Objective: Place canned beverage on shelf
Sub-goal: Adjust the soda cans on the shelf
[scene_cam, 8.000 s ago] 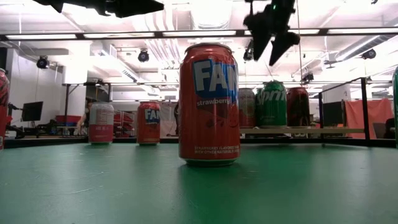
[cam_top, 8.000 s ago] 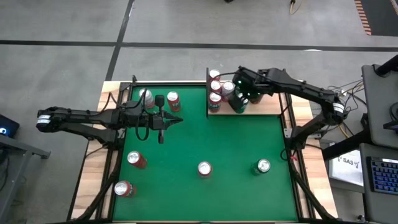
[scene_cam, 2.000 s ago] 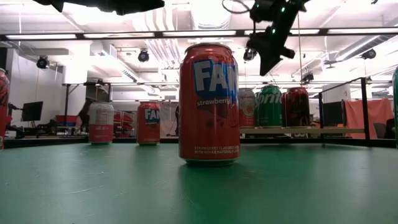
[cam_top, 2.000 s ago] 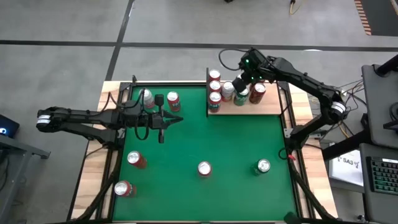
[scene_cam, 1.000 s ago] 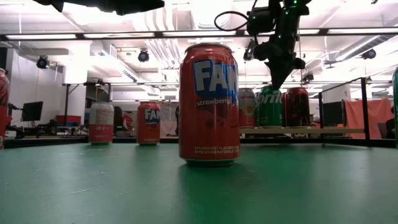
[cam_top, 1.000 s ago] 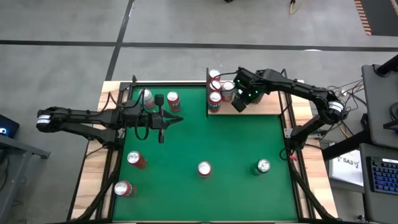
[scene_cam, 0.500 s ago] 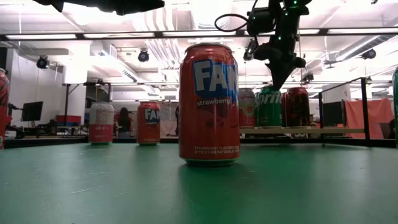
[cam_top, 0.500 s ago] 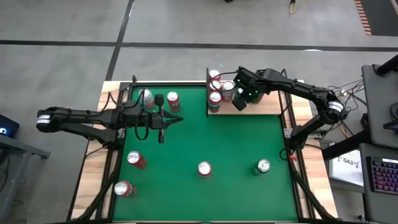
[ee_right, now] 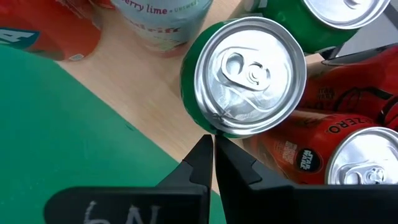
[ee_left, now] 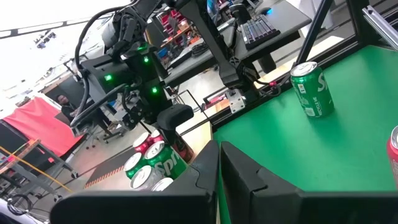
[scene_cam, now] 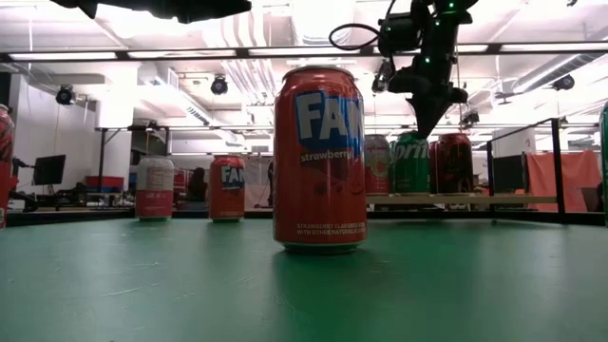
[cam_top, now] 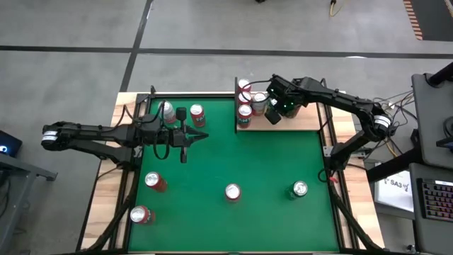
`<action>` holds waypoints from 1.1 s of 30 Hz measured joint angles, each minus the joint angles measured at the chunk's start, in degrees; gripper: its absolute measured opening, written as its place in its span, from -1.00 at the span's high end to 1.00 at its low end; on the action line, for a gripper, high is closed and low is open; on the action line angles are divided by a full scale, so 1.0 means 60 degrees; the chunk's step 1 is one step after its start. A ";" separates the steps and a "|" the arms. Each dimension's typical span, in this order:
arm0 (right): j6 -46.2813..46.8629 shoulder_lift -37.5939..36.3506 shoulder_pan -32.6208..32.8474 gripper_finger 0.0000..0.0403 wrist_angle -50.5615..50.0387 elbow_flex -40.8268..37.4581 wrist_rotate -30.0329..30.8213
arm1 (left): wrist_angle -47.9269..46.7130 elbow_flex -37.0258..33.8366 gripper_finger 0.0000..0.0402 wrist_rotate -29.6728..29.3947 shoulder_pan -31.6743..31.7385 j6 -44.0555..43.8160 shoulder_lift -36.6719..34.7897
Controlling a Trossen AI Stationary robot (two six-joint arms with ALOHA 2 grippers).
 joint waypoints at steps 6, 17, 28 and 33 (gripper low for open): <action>0.0149 -0.0123 0.0005 0.96 -0.0017 -0.0004 -0.0030 | 0.0000 0.0000 1.00 0.0000 0.0000 0.0000 -0.0001; 0.1131 -0.1497 0.1179 0.96 -0.0135 -0.0004 -0.0015 | 0.0044 0.0000 1.00 0.0004 0.0000 0.0000 -0.0001; 0.2535 -0.2358 0.3825 0.95 0.0196 -0.0004 0.1330 | 0.0073 0.0000 1.00 0.0000 0.0002 -0.0462 -0.0001; 0.3131 -0.2358 0.4202 0.95 -0.0280 -0.0004 0.1518 | 0.0084 0.0000 1.00 0.0004 0.0003 -0.0532 -0.0001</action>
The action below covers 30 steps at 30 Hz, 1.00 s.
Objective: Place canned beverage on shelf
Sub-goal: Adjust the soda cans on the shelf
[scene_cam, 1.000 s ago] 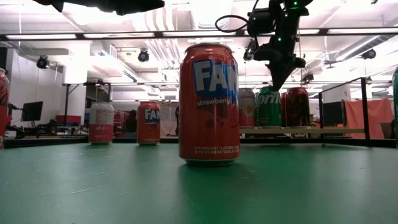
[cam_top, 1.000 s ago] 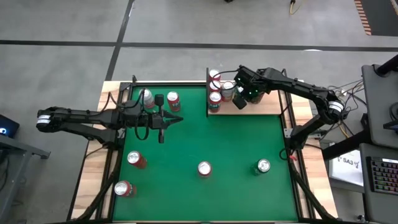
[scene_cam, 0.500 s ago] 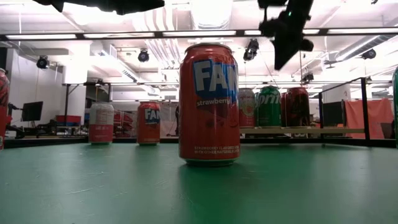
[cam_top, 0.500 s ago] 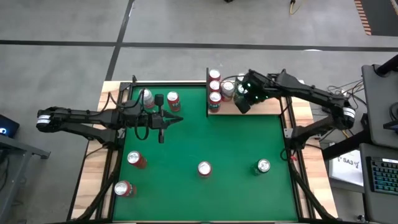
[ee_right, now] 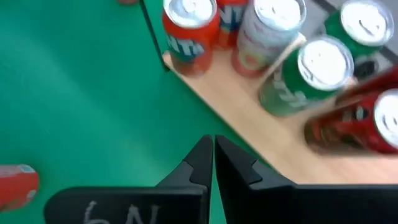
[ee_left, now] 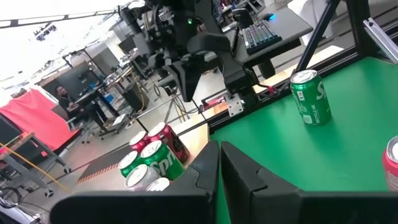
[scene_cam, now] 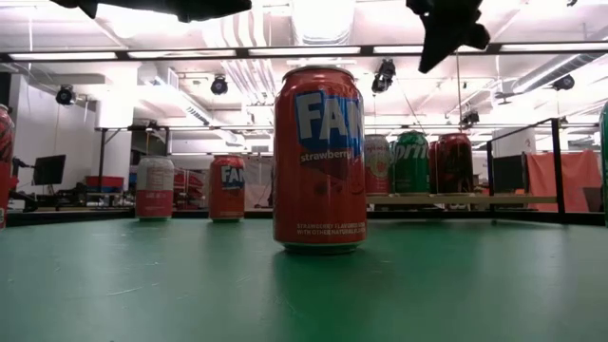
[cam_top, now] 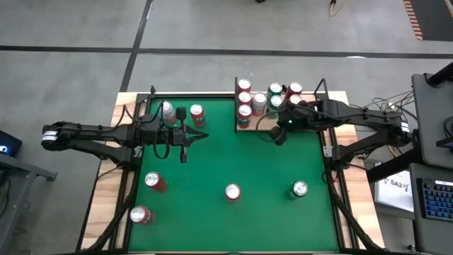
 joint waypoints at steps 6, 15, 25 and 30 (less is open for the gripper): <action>0.0657 0.0076 -0.0787 0.96 -0.1654 -0.0011 0.0530 | 0.0116 0.0000 1.00 0.0000 -0.0002 -0.0146 0.0000; -0.0836 0.0308 -0.4527 0.96 -0.1138 -0.0010 0.0714 | 0.0160 0.0000 1.00 0.0000 -0.0001 -0.0135 0.0003; -0.2469 0.1445 -0.6590 0.96 0.1513 -0.0007 0.0635 | 0.0154 0.0033 1.00 0.0000 -0.0002 0.0018 0.0004; -0.2566 0.2091 -0.6832 0.96 0.1597 -0.0007 0.0780 | 0.0149 0.0033 1.00 0.0000 0.0000 0.0026 0.0004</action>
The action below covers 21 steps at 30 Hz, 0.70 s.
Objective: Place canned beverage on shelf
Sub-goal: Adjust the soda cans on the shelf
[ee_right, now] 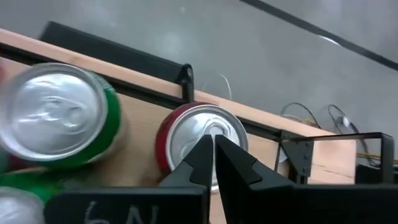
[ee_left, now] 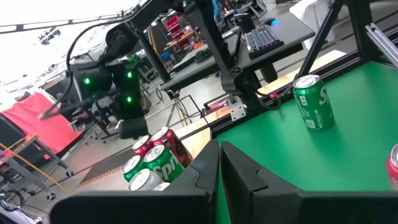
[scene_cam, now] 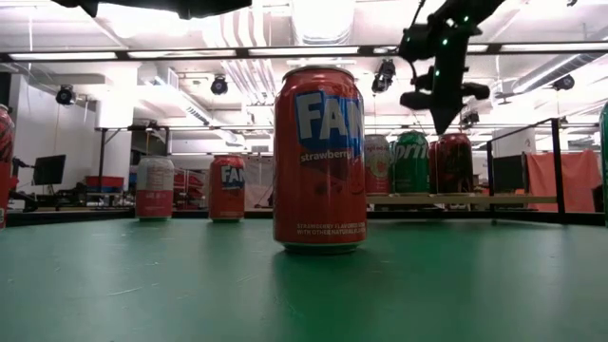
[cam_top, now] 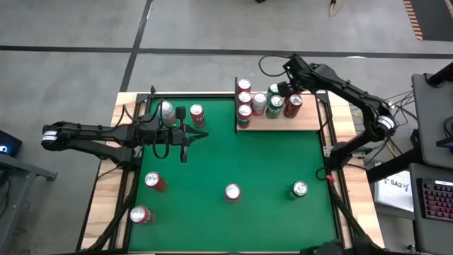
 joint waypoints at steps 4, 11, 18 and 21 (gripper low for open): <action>-0.0069 0.0291 0.0001 0.96 0.0037 0.0000 0.0519 | 0.0000 0.0000 1.00 0.0000 -0.0004 0.0004 0.0000; -0.0095 0.0446 -0.0015 0.96 0.0149 0.0000 0.0532 | -0.0004 0.0000 1.00 0.0000 -0.0004 0.0078 0.0000; -0.0084 0.0446 -0.0012 0.96 0.0308 0.0000 0.0486 | -0.0004 0.0000 1.00 0.0000 -0.0002 0.0080 0.0000; -0.0066 0.0446 -0.0011 0.96 0.0468 -0.0064 0.0356 | -0.0004 0.0000 1.00 0.0000 -0.0002 0.0078 0.0000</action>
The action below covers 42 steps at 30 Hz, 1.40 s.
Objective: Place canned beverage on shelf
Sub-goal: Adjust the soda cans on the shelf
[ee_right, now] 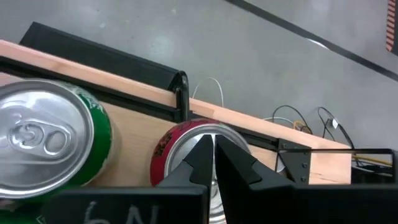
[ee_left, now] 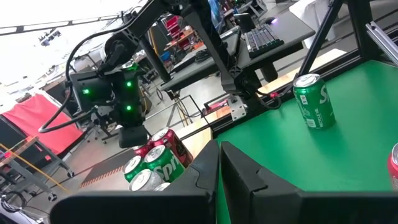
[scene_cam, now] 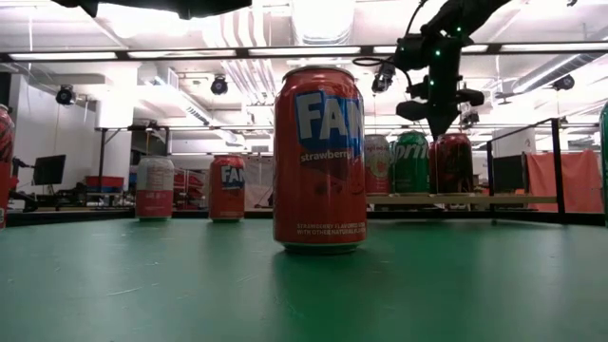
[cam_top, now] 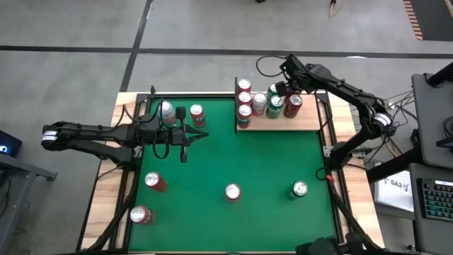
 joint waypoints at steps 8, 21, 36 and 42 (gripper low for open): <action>0.0031 -0.0015 0.0048 0.96 0.0229 -0.0270 -0.0114 | 0.0000 0.0000 1.00 0.0000 0.0002 0.0001 0.0000; 0.0178 -0.0109 0.0295 0.96 0.0231 -0.0278 -0.0459 | 0.0000 0.0000 1.00 0.0000 -0.0001 0.0001 0.0000; 0.0015 -0.0445 0.0434 0.96 0.0182 0.0211 -0.0494 | 0.0000 0.0000 1.00 -0.0003 -0.0001 -0.0001 0.0000; 0.0431 -0.1037 0.1186 0.96 -0.0673 0.0405 -0.0606 | 0.0000 0.0000 1.00 0.0000 0.0002 0.0001 0.0000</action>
